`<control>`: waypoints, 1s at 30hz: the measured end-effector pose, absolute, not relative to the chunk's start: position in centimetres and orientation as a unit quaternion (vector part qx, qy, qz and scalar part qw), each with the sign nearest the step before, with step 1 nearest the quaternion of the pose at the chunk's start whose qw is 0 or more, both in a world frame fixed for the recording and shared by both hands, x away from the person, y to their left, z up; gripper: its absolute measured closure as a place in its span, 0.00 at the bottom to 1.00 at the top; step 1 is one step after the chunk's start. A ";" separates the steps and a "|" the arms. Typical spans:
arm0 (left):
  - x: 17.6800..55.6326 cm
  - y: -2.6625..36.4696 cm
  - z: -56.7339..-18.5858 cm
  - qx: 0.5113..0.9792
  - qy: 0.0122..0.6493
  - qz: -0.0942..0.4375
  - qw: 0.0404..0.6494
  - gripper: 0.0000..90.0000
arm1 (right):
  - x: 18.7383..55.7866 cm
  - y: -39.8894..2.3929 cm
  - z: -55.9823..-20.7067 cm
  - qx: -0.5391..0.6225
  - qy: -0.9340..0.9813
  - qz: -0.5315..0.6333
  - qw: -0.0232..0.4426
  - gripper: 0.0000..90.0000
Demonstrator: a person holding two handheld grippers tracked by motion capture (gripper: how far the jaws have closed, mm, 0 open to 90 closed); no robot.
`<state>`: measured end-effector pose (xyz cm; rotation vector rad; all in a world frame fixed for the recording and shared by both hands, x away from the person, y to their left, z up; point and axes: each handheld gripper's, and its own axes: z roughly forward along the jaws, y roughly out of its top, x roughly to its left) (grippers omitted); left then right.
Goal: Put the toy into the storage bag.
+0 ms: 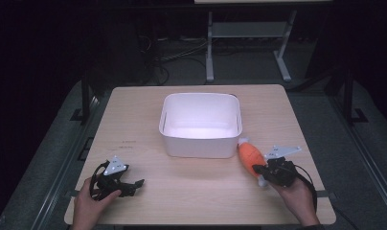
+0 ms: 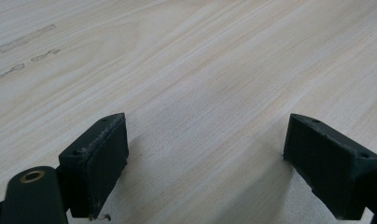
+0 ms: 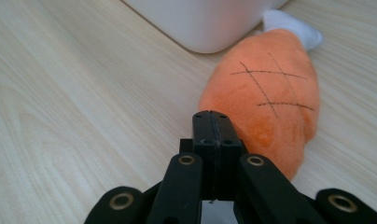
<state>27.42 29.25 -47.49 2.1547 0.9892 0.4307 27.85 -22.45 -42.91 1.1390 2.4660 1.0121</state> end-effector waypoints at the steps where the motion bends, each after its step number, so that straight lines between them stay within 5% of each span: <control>1: 27.4 29.3 -47.5 0.835 0.383 0.167 0.357 0.15 | 27.9 -22.6 -42.9 0.391 0.844 0.347 0.122 1.00; 20: 27.4 29.3 -47.5 0.835 0.383 0.167 0.358 0.15 | 28.7 -24.9 -42.2 0.414 0.827 0.358 0.130 0.96; 30: 27.4 29.3 -47.5 0.836 0.382 0.167 0.356 0.15 | 29.5 -24.8 -40.5 0.436 0.809 0.368 0.140 0.46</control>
